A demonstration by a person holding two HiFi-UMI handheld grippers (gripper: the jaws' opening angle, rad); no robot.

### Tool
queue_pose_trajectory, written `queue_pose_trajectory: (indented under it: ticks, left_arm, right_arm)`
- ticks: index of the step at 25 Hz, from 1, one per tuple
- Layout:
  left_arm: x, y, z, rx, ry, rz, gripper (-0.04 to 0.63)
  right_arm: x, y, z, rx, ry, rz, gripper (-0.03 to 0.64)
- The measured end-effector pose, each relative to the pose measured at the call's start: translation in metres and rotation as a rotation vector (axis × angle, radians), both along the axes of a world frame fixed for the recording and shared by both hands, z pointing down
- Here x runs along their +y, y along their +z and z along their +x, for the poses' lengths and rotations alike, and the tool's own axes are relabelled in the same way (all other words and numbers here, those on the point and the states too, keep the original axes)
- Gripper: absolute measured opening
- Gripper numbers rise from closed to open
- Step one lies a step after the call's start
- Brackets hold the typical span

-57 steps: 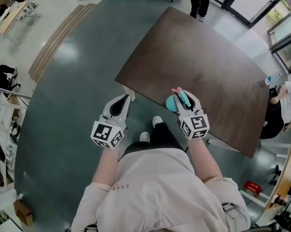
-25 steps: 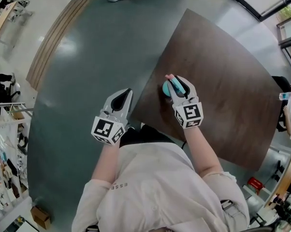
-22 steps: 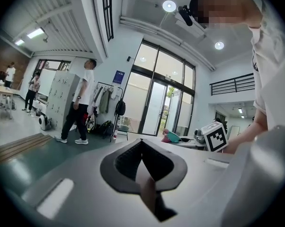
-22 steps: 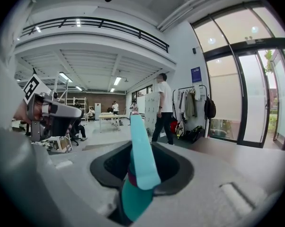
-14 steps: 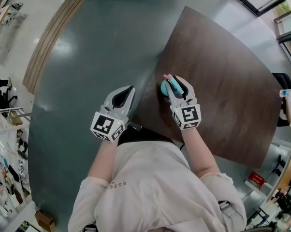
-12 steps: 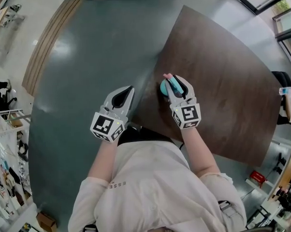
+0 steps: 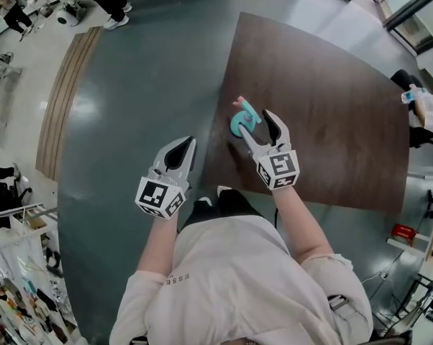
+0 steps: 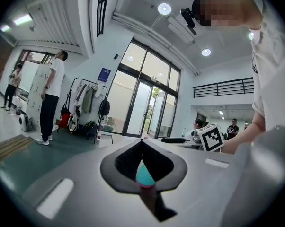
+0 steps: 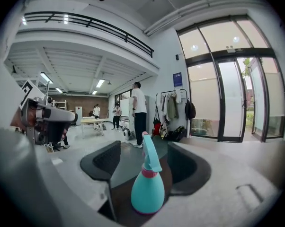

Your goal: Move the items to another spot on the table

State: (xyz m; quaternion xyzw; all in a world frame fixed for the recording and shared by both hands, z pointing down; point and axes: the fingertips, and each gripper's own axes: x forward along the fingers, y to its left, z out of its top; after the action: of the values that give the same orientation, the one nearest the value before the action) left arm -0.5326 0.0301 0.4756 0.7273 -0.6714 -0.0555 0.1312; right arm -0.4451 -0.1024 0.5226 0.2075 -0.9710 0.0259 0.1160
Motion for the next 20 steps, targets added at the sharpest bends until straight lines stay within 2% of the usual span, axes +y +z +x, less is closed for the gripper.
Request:
queue_pose_trajectory:
  ticks: [6, 8, 10, 13, 20]
  left_arm:
    - [0.020, -0.015, 0.026, 0.019, 0.093, 0.015, 0.008]
    - [0.026, -0.015, 0.036, 0.023, 0.131, 0.007, 0.008]
    - [0.030, -0.013, 0.044, 0.024, 0.155, 0.000, 0.008]
    - [0.029, -0.013, 0.060, 0.013, 0.171, 0.003, 0.008]
    - [0.020, -0.028, 0.135, -0.008, 0.169, 0.055, 0.008]
  right_arm:
    - [0.026, -0.027, 0.047, -0.019, 0.139, 0.030, 0.285]
    - [0.037, -0.032, 0.065, -0.004, 0.183, 0.060, 0.263]
    - [0.046, -0.033, 0.083, 0.006, 0.223, 0.074, 0.175]
    - [0.050, -0.031, 0.114, 0.000, 0.271, 0.069, -0.012]
    - [0.055, -0.030, 0.203, 0.000, 0.261, 0.067, -0.012]
